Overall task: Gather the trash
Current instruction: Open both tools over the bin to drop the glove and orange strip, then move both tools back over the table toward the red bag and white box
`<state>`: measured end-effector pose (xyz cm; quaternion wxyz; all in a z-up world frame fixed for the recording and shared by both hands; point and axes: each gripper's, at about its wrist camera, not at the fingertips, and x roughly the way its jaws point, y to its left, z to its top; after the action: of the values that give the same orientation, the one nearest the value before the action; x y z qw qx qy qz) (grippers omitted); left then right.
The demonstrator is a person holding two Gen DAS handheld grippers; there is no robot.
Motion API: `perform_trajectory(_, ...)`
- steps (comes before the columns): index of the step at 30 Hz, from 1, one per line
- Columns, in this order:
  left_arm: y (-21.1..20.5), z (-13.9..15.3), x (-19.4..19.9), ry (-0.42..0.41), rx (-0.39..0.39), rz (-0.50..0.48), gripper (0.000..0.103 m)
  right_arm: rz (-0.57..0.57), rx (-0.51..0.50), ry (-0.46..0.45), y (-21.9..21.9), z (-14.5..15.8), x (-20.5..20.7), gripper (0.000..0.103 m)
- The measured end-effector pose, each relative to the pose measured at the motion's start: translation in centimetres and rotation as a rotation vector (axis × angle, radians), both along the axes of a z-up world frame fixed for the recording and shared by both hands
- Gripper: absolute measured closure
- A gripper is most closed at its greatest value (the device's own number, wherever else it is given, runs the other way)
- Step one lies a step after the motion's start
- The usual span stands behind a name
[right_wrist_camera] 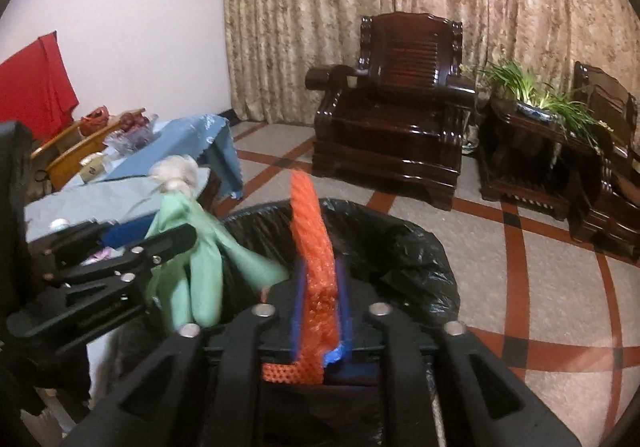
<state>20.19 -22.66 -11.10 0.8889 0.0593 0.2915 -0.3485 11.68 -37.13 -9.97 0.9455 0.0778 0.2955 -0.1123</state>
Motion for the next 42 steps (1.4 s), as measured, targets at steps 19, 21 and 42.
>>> perform_trajectory(19, 13.6, 4.4, -2.8, -0.123, 0.011, 0.314, 0.01, 0.102, -0.002, -0.093, 6.2, 2.1, -0.1, 0.006)
perform_trajectory(21, 15.3, 4.8, -3.2, -0.125, 0.012, 0.348, 0.01, 0.134, -0.005, -0.099, 7.7, 2.3, 0.3, 0.006)
perform_trajectory(42, 32.6, 1.1, -3.6, -0.057, 0.138, 0.668, 0.01, 0.421, 0.015, -0.054, 22.9, -1.0, 5.5, 0.006)
